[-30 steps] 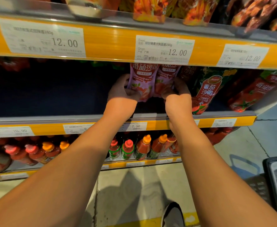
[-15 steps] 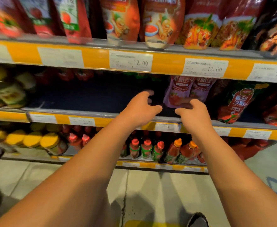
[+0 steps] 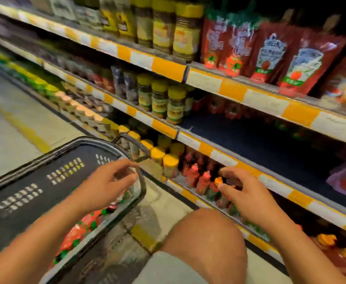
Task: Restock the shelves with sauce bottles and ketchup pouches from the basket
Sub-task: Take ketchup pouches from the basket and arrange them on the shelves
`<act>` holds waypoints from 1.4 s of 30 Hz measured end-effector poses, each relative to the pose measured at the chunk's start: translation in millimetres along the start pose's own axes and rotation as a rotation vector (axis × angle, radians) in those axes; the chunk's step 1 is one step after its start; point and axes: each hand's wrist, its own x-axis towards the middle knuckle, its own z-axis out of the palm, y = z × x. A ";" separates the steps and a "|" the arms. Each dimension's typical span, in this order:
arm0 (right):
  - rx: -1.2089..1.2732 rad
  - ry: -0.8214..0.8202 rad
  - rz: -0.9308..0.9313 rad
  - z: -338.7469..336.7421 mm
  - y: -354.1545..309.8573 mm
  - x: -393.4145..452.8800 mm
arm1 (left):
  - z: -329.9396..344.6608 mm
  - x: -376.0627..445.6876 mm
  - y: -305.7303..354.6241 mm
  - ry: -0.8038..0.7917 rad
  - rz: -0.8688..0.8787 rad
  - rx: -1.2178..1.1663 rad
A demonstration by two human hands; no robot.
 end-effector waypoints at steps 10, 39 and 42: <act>-0.354 -0.400 -0.225 139.8 -143.2 56.8 | -53.4 -41.4 -206.7 0.201 -0.486 -0.055; -0.696 -0.410 -0.337 260.6 -94.7 44.8 | 80.1 112.1 -286.6 0.677 -1.175 -0.854; -0.700 -0.417 -0.335 259.5 -94.5 44.4 | 76.3 111.5 -277.1 0.699 -1.152 -0.862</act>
